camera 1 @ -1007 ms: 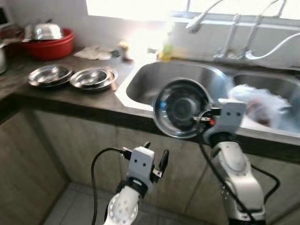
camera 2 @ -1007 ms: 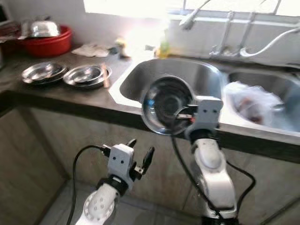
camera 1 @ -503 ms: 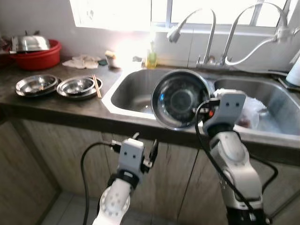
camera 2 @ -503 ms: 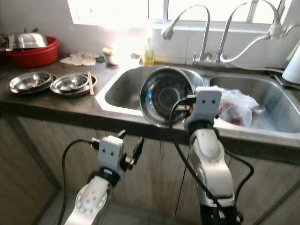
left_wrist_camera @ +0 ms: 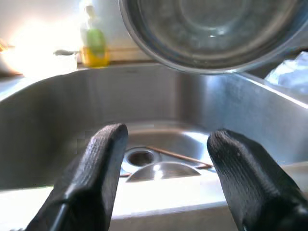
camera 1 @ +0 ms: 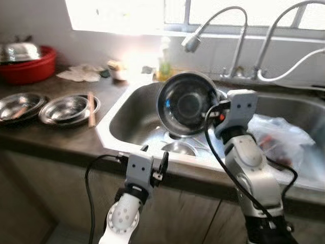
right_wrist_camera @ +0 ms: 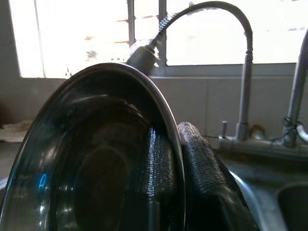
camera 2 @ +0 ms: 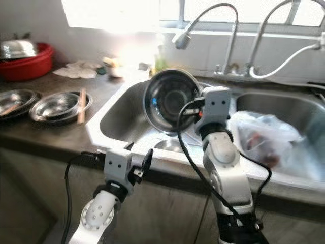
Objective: Kitchen organization
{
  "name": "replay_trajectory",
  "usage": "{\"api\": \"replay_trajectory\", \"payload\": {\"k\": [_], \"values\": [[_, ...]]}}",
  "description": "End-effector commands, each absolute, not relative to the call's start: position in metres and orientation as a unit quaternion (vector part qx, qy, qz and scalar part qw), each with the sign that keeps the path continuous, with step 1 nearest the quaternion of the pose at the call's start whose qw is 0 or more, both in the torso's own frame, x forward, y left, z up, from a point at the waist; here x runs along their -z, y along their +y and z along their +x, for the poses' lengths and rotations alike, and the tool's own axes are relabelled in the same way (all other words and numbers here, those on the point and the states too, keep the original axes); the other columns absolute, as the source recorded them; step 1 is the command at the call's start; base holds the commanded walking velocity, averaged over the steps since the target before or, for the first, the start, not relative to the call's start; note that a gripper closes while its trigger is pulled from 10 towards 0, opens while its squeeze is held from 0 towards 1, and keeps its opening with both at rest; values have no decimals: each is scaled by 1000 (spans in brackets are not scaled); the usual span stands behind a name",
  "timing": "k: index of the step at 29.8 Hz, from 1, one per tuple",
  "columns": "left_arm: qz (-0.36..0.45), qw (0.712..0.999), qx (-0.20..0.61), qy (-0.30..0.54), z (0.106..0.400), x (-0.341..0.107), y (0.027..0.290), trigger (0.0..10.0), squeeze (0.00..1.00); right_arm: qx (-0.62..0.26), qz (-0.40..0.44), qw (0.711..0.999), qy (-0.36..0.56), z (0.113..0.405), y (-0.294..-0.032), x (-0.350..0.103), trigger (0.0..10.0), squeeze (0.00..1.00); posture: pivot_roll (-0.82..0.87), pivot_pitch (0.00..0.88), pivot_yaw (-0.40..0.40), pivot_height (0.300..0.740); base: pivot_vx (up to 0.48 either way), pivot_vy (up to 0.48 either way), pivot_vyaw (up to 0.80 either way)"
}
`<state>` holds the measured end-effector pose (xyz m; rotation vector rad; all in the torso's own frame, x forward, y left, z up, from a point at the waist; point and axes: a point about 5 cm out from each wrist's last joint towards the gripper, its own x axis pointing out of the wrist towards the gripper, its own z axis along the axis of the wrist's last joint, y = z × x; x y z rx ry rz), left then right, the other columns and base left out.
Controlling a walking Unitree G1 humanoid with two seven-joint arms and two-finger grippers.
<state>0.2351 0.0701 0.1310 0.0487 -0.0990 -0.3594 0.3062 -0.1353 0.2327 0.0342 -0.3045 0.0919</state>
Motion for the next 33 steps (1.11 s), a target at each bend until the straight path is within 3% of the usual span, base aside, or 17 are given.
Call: {"api": "replay_trajectory", "payload": {"k": [1, 7, 12, 20, 33], "values": [[20, 984, 171, -43, 237, -132, 74, 10000, 0, -58, 24, 986, -154, 309, -129, -238, 10000, 0, 100, 0, -53, 740, 0, 0, 0], [24, 985, 166, -43, 237, -131, 75, 10000, 0, -70, -5, 992, -109, 317, -131, -230, 10000, 0, 98, 0, -57, 740, 0, 0, 0], [26, 985, 168, -35, 236, -127, 74, 10000, 0, -84, -32, 996, -10, 329, -132, -207, 10000, 0, 99, 0, -59, 740, 0, 0, 0], [25, 985, 168, -28, 229, -125, 73, 10000, 0, -151, -59, 979, 124, 351, -128, -177, 10000, 0, 106, 0, -73, 740, 0, 0, 0], [23, 986, 162, -24, 222, -125, 73, 10000, 0, -179, -68, 963, 191, 367, -121, -150, 10000, 0, 140, 7, -96, 740, 0, 0, 0]]}}
